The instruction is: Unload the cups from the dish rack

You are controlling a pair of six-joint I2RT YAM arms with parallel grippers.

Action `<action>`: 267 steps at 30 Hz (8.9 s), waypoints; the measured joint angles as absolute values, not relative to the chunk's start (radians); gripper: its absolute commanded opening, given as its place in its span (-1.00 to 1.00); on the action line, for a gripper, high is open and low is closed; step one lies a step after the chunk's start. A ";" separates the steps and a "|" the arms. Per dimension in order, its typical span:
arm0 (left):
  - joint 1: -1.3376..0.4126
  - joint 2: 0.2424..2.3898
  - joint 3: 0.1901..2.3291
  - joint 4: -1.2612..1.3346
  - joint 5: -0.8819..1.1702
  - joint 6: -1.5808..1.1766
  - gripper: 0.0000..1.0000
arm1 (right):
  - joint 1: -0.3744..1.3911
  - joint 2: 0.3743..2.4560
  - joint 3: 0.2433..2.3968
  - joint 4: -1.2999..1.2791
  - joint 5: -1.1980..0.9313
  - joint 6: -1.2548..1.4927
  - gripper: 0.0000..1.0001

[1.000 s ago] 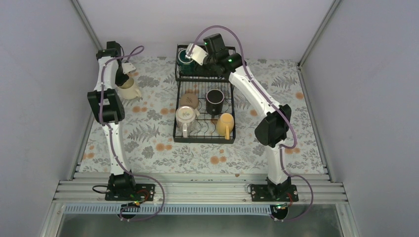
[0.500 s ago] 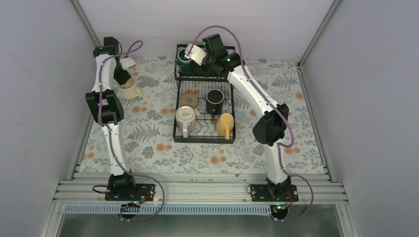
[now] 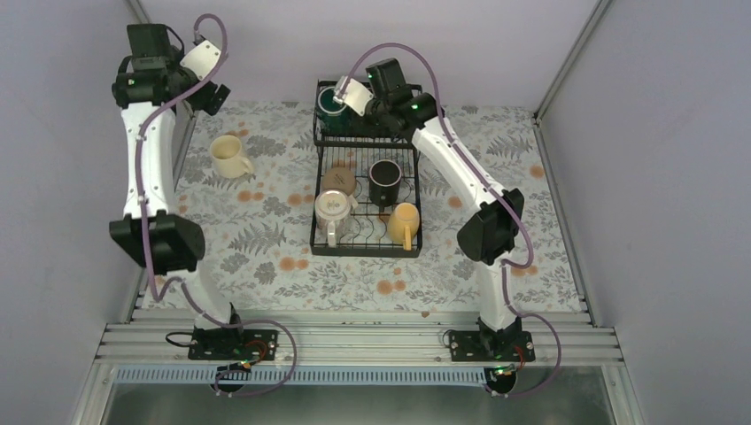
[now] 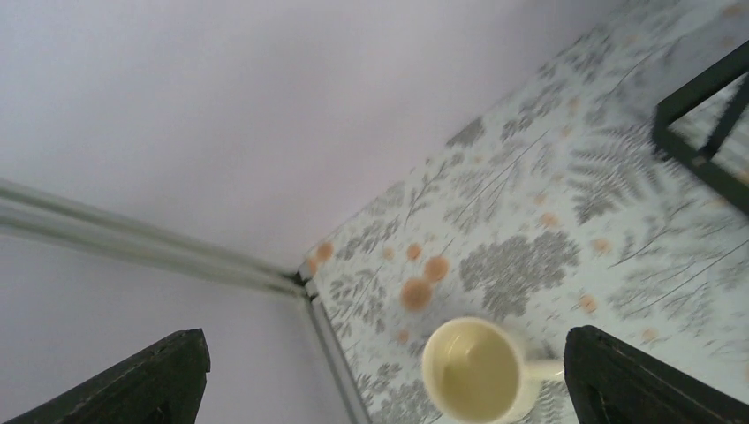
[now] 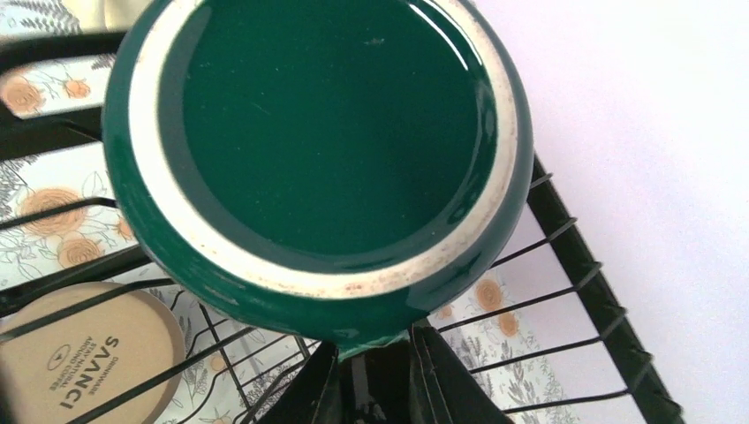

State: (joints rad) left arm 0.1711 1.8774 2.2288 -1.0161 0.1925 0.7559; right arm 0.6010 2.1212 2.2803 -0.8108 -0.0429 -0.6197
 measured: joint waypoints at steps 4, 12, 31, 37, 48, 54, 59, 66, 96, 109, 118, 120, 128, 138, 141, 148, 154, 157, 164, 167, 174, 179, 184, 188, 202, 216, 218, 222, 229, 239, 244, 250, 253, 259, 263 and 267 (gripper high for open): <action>0.118 1.708 1.996 -0.851 0.245 0.711 1.00 | 0.602 2.081 2.280 -0.817 -0.047 -0.619 -0.94; 0.003 1.428 1.423 -0.402 0.342 0.606 1.00 | 0.591 1.979 2.281 -0.819 -0.062 -0.611 -0.93; -0.227 1.195 0.865 0.598 0.380 0.437 0.99 | 0.393 1.834 2.183 -1.019 -0.862 -0.353 -0.95; -0.270 1.195 0.858 0.626 0.368 0.438 0.89 | 0.356 1.832 2.125 -1.021 -1.002 -0.297 -0.95; -0.323 1.196 0.828 0.654 0.366 0.437 0.91 | 0.267 1.829 2.099 -0.985 -1.161 -0.239 -0.95; -0.363 1.245 0.845 0.682 0.356 0.437 0.91 | 0.268 1.829 2.064 -0.970 -1.211 -0.230 -0.95; -0.401 1.301 0.884 0.689 0.342 0.441 0.90 | 0.268 1.829 2.023 -0.957 -1.229 -0.222 -0.95; -0.426 1.335 0.959 0.701 0.332 0.453 0.59 | 0.268 1.840 1.974 -0.950 -1.242 -0.218 -0.95; -0.462 1.388 1.064 0.529 0.306 0.464 -0.95 | 0.280 1.872 1.955 -0.915 -1.295 -0.215 0.31; -0.424 1.346 1.290 0.096 0.088 0.708 -0.95 | 0.296 1.878 2.028 -0.959 -0.813 -0.342 0.71; -0.123 1.327 1.563 -0.461 0.070 0.935 -0.95 | 0.347 1.794 2.015 -0.914 -0.341 -0.427 0.71; -0.071 1.327 1.581 -0.588 0.070 0.995 -0.95 | 0.353 1.774 2.017 -0.913 -0.295 -0.442 0.71; 0.047 1.324 1.448 -1.002 0.039 1.224 -0.95 | 0.389 1.718 2.016 -0.913 -0.209 -0.491 0.70; 0.261 1.387 1.196 -1.027 -0.043 1.361 -0.95 | 0.562 1.542 1.721 -0.884 -0.130 -0.560 0.70; 0.300 1.465 1.203 -0.987 -0.053 1.357 -0.95 | 0.614 1.489 1.615 -0.864 -0.096 -0.568 0.70; 0.324 1.672 1.285 -0.916 -0.075 1.303 -0.95 | 0.695 1.454 1.459 -0.815 -0.046 -0.568 0.70; 0.324 1.808 1.369 -0.896 -0.078 1.249 -0.95 | 0.733 1.454 1.411 -0.789 -0.033 -0.567 0.70; 0.324 1.845 1.403 -0.907 -0.080 1.232 -0.95 | 0.735 1.454 1.394 -0.778 -0.023 -0.567 0.70; 0.323 1.900 1.470 -0.950 -0.094 1.191 -0.81 | 0.739 1.454 1.383 -0.773 -0.010 -0.567 0.70; 0.324 1.915 1.492 -0.970 -0.094 1.172 -0.51 | 0.739 1.454 1.381 -0.767 -0.008 -0.567 0.70; 0.324 1.919 1.550 -1.010 -0.070 1.155 -0.31 | 0.739 1.454 1.374 -0.760 -0.004 -0.567 0.70; 0.324 1.897 1.620 -1.052 -0.046 1.136 -0.07 | 0.739 1.454 1.335 -0.751 0.014 -0.563 0.70; 0.324 1.810 1.733 -1.090 0.040 1.075 0.34 | 0.739 1.467 1.300 -0.748 0.010 -0.535 0.68; 0.316 1.670 1.760 -1.061 0.128 1.015 0.44 | 0.739 1.479 1.271 -0.730 0.018 -0.517 0.68; 0.233 1.276 1.446 -0.709 0.268 0.702 1.00 | 0.655 1.374 1.137 -0.730 0.078 -0.416 0.59; 0.211 1.285 1.430 -0.682 0.259 0.634 1.00 | 0.594 1.311 1.033 -0.816 -0.064 -0.364 0.62; 0.209 1.285 1.430 -0.682 0.255 0.633 1.00 | 0.591 1.311 1.025 -0.830 -0.089 -0.363 0.62; 0.209 1.282 1.429 -0.681 0.241 0.624 1.00 | 0.587 1.311 1.015 -0.839 -0.133 -0.353 0.57; 0.209 1.253 1.428 -0.681 0.243 0.613 1.00 | 0.567 1.379 1.015 -0.806 -0.117 -0.334 0.47; 0.209 1.237 1.401 -0.682 0.255 0.612 1.00 | 0.554 1.480 1.063 -0.777 -0.118 -0.317 0.17; 0.209 1.230 1.397 -0.682 0.268 0.609 1.00 | 0.554 1.480 1.076 -0.766 -0.088 -0.319 0.07; 0.209 1.225 1.388 -0.682 0.292 0.593 1.00 | 0.554 1.481 1.076 -0.745 -0.041 -0.324 -0.12; 0.209 1.225 1.385 -0.682 0.300 0.588 1.00 | 0.554 1.486 1.076 -0.736 -0.031 -0.329 -0.18; 0.209 1.225 1.385 -0.682 0.308 0.586 1.00 | 0.554 1.516 1.076 -0.726 -0.025 -0.331 -0.19; 0.209 1.225 1.385 -0.682 0.310 0.586 1.00 | 0.554 1.530 1.076 -0.726 -0.026 -0.331 -0.42; 0.209 1.225 1.385 -0.682 0.316 0.582 1.00 | 0.554 1.530 1.075 -0.717 -0.024 -0.333 -0.51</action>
State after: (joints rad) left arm 0.2089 1.2255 1.3846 -0.6823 0.3164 0.5819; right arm 0.5545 1.5295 1.0748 -0.7166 -0.0242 -0.3328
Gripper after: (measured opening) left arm 0.998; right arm 0.269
